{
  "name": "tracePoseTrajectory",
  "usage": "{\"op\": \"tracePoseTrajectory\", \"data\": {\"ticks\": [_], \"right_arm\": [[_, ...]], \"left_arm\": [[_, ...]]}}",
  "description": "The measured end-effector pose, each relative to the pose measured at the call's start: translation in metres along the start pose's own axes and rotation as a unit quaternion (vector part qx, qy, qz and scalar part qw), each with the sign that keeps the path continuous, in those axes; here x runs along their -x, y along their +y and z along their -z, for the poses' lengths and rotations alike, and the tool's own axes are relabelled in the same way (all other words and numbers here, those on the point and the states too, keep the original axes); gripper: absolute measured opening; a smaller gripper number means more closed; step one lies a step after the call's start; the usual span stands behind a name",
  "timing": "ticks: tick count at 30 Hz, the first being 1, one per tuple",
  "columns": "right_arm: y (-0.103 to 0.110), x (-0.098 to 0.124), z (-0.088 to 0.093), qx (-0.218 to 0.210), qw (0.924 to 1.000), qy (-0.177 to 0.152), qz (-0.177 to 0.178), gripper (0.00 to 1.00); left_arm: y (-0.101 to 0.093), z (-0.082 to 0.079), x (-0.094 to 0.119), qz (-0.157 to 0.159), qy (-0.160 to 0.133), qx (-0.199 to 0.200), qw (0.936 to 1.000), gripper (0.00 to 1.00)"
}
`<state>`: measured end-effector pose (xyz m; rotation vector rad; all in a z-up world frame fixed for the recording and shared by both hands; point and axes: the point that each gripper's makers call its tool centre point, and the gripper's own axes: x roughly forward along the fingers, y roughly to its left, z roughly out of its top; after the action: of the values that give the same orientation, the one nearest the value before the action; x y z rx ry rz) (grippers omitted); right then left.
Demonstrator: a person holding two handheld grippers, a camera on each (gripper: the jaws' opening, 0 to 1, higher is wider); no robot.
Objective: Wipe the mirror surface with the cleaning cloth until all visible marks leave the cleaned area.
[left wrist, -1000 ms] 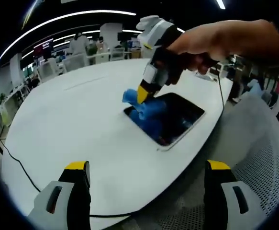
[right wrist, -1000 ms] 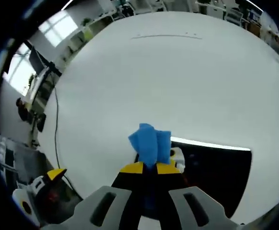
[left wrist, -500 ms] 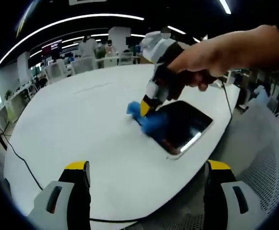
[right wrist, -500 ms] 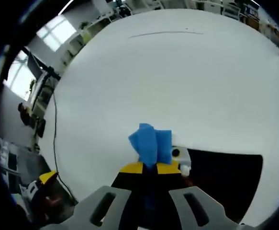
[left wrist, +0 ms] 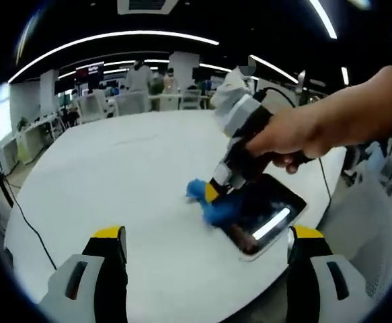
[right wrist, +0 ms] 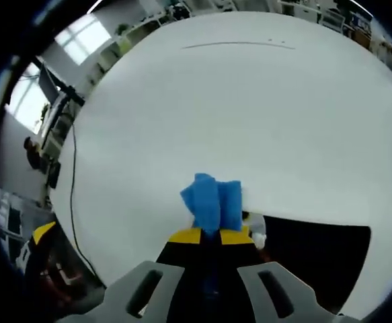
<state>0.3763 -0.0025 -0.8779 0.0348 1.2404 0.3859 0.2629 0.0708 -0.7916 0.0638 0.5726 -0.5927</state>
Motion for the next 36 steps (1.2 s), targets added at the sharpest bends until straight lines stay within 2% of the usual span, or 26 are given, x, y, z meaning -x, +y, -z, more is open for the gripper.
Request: {"op": "tracePoseTrajectory", "data": {"ticks": [2, 4, 6, 7, 10, 11, 15, 16, 17, 19, 20, 21, 22, 25, 29, 33, 36], "right_arm": [[-0.001, -0.002, -0.001, -0.003, 1.0000, -0.001, 0.000, 0.01], [-0.001, -0.004, -0.002, -0.003, 1.0000, 0.000, 0.000, 0.01], [-0.001, -0.005, -0.003, -0.003, 1.0000, 0.001, -0.001, 0.01], [-0.002, -0.006, -0.003, -0.003, 1.0000, 0.000, -0.001, 0.01], [-0.002, -0.007, -0.004, -0.002, 1.0000, -0.001, -0.002, 0.01], [-0.002, -0.007, -0.005, 0.001, 1.0000, -0.002, -0.001, 0.01], [-0.006, -0.009, -0.007, 0.001, 1.0000, 0.003, 0.008, 0.01], [0.003, 0.022, 0.024, 0.004, 0.9999, 0.000, 0.010, 0.01], [0.007, 0.039, 0.041, 0.005, 0.9999, 0.002, 0.011, 0.01], [0.006, 0.047, 0.044, 0.003, 0.9999, 0.003, 0.014, 0.01], [0.003, 0.044, 0.031, 0.002, 0.9999, 0.002, 0.014, 0.01], [0.002, 0.044, 0.029, 0.002, 0.9999, 0.002, 0.014, 0.01], [-0.001, 0.044, 0.036, 0.004, 0.9999, 0.003, 0.016, 0.01], [-0.006, 0.047, 0.037, 0.001, 0.9999, 0.002, 0.016, 0.01], [-0.007, 0.071, 0.047, 0.000, 0.9998, 0.002, 0.019, 0.01], [-0.011, 0.079, 0.049, -0.004, 0.9998, 0.002, 0.019, 0.01], [-0.017, 0.077, 0.045, -0.005, 0.9997, 0.005, 0.022, 0.01]], "left_arm": [[-0.006, 0.003, 0.000, 0.007, -0.001, -0.001, 1.0000, 1.00], [-0.009, 0.007, 0.000, 0.013, 0.001, -0.029, 0.9995, 1.00], [-0.005, 0.018, 0.000, 0.002, 0.015, -0.064, 0.9978, 1.00], [-0.005, 0.023, -0.001, 0.001, 0.025, -0.065, 0.9976, 1.00], [-0.008, 0.024, -0.001, 0.011, 0.024, -0.067, 0.9974, 1.00], [-0.007, 0.028, 0.000, 0.008, 0.032, -0.075, 0.9966, 1.00], [-0.007, 0.031, 0.002, 0.003, 0.037, -0.074, 0.9966, 1.00], [-0.006, 0.032, 0.003, 0.003, 0.040, -0.074, 0.9965, 1.00], [-0.006, 0.032, 0.003, 0.002, 0.040, -0.071, 0.9967, 1.00], [-0.005, 0.032, 0.004, 0.000, 0.037, -0.071, 0.9968, 1.00], [-0.006, 0.032, 0.004, 0.001, 0.038, -0.073, 0.9966, 1.00], [-0.006, 0.033, 0.003, 0.002, 0.039, -0.073, 0.9966, 1.00], [-0.006, 0.032, 0.003, 0.003, 0.038, -0.074, 0.9965, 1.00], [-0.005, 0.032, 0.003, 0.002, 0.037, -0.075, 0.9965, 1.00], [-0.004, 0.032, 0.002, 0.001, 0.036, -0.080, 0.9962, 1.00], [-0.002, 0.032, 0.001, 0.005, 0.036, -0.076, 0.9964, 1.00], [-0.003, 0.032, 0.000, 0.007, 0.040, -0.083, 0.9957, 1.00]]}}
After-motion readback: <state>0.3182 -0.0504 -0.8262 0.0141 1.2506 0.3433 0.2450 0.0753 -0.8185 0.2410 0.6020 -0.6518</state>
